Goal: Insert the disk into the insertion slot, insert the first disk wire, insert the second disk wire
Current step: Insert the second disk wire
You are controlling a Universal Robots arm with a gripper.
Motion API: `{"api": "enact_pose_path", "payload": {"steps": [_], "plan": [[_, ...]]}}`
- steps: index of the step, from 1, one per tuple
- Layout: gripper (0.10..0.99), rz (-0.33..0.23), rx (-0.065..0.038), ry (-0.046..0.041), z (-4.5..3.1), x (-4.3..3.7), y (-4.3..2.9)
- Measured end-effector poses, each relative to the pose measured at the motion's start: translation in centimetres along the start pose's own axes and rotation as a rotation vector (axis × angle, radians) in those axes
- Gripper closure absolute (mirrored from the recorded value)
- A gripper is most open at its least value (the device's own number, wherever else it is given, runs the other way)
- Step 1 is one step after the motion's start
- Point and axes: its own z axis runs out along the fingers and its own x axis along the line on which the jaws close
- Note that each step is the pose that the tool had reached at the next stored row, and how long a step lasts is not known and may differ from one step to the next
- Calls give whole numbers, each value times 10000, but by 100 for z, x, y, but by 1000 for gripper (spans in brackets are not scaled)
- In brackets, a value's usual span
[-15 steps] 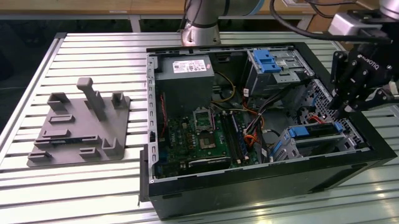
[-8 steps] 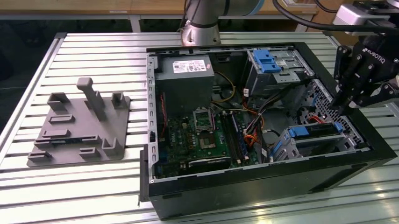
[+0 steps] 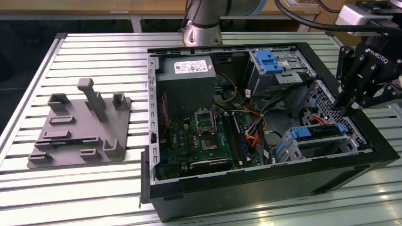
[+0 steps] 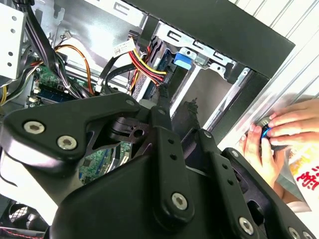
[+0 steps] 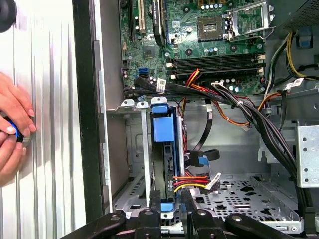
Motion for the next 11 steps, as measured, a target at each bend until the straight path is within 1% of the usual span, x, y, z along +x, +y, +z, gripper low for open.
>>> {"api": "enact_pose_path", "payload": {"steps": [4,5,6,11], "plan": [[784,0,-4,1,0,-1,0],[784,0,-4,6,-2,-12,0],[784,0,-5,9,-4,-35,1],[784,-1,-3,73,-26,-238,6]]}}
